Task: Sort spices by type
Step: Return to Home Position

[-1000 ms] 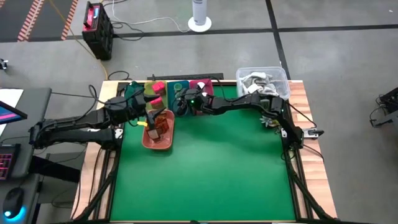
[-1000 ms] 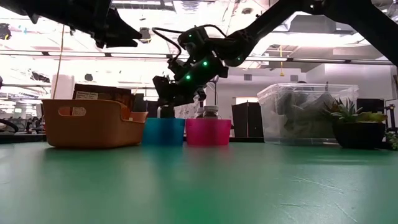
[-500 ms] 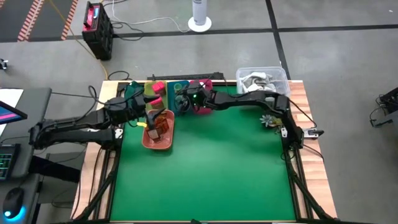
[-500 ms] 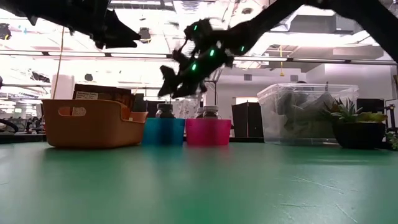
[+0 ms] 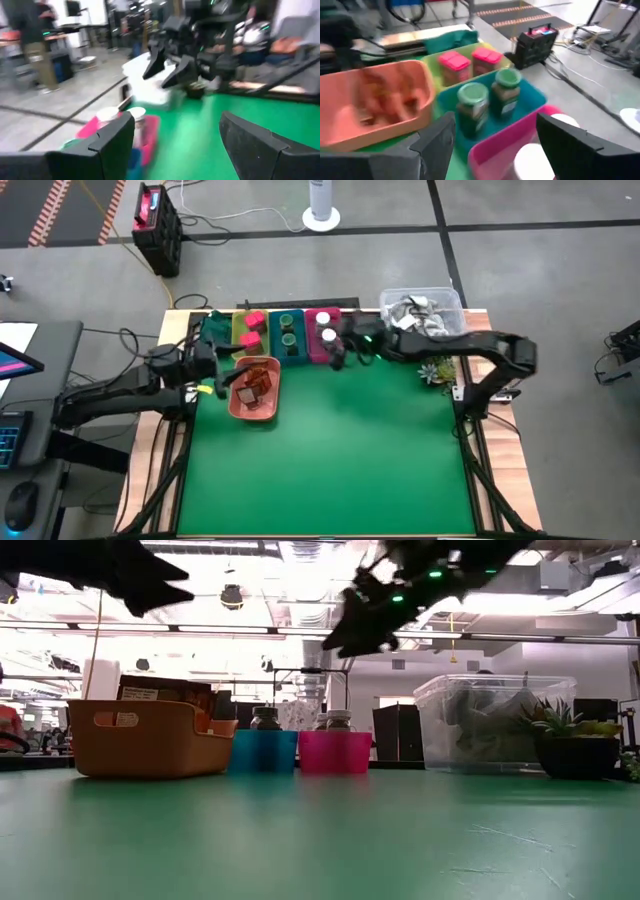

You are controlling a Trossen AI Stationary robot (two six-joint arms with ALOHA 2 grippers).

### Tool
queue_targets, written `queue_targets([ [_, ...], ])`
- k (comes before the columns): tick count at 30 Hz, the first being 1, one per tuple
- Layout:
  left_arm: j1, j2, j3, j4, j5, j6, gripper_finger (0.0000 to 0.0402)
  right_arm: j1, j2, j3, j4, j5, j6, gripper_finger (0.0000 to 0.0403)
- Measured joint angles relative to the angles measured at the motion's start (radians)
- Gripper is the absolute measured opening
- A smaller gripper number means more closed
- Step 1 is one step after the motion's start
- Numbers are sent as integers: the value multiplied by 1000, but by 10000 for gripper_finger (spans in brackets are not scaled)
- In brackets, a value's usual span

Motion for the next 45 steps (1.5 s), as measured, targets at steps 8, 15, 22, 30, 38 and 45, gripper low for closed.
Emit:
queue_targets([
  [8,-134,-121,-134,2,-13,-113,270,122,-319,-386,243,49,59,303],
  [15,-269,-265,-236,-2,-164,-100,245,241,-662,-596,255,234,61,302],
  [22,-319,-361,-298,-30,-180,-63,227,293,-972,-815,262,156,11,302],
  [30,-319,-361,-339,-21,-91,-51,208,236,-1179,-996,304,-51,153,301],
  [38,-335,-360,-341,-39,68,17,191,268,-1348,-1062,291,-179,187,301],
  [45,-365,-360,-340,-75,69,37,181,349,-1426,-1063,252,-179,209,301],
])
